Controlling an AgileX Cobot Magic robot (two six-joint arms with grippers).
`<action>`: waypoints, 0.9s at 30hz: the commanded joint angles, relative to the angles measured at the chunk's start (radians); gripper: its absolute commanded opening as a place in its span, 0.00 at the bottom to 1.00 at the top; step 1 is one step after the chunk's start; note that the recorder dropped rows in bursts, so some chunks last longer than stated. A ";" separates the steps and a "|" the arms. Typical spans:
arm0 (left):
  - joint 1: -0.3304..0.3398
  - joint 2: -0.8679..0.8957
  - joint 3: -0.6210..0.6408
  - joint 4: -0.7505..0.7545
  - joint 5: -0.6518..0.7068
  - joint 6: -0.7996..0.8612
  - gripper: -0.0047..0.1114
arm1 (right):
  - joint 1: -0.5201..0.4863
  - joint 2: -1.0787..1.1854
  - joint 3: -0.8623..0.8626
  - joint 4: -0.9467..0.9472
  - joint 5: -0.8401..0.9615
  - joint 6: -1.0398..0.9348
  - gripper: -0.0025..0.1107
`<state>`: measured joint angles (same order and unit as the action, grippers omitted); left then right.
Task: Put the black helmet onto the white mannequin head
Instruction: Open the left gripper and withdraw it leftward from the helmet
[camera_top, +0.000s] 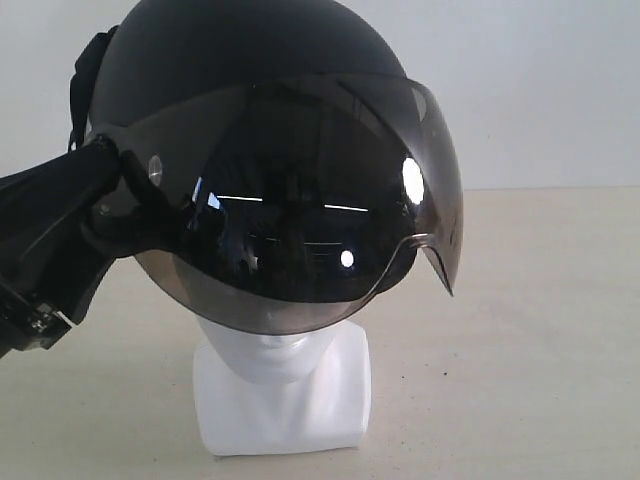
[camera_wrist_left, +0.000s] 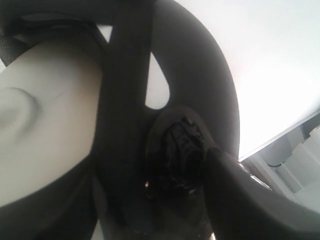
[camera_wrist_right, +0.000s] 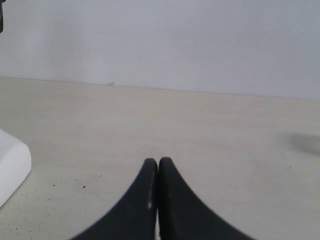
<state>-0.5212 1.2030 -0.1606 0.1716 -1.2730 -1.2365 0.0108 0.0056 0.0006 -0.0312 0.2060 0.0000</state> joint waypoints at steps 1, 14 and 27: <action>0.023 -0.005 0.047 -0.110 0.052 0.078 0.08 | 0.001 -0.006 -0.001 -0.004 0.002 0.000 0.02; 0.023 -0.005 0.047 -0.107 0.052 0.078 0.08 | 0.001 -0.006 -0.001 -0.004 0.002 0.000 0.02; 0.023 -0.005 0.047 -0.107 0.166 0.071 0.52 | 0.001 -0.006 -0.001 -0.004 0.002 0.000 0.02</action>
<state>-0.5170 1.2012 -0.1451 0.1645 -1.2453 -1.2093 0.0108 0.0056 0.0006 -0.0334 0.2060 0.0000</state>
